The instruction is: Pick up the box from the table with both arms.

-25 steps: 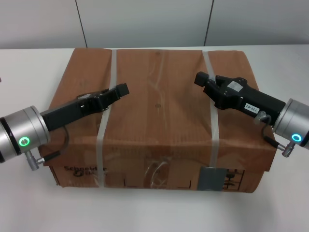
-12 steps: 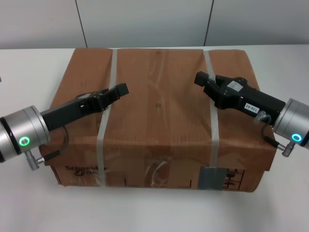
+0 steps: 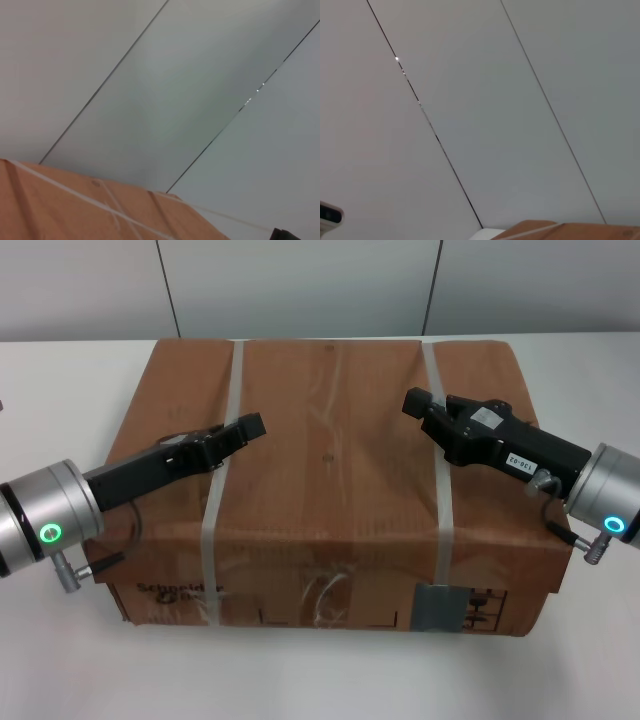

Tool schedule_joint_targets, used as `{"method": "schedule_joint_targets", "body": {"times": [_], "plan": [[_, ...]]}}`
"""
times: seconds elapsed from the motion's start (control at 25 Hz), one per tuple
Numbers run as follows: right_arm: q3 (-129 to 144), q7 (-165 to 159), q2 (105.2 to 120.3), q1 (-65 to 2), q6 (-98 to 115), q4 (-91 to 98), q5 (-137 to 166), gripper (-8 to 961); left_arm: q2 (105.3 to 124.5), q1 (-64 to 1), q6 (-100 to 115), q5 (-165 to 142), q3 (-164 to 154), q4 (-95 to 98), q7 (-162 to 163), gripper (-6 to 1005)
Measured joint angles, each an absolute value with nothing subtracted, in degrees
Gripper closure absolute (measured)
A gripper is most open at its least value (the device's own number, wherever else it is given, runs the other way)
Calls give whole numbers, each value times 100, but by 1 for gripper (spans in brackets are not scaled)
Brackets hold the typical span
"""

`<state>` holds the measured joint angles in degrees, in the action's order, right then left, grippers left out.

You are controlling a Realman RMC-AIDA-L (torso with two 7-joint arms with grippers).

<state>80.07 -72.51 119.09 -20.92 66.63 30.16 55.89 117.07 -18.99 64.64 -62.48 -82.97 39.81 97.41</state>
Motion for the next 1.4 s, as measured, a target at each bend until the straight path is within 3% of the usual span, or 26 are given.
{"method": "schedule_joint_targets", "body": {"times": [1.4], "plan": [[8007,-7250,11909,-2092,6662,3014,5590,911,11715,-1889,6450,-6249,-8297,3962,9636,897]]}}
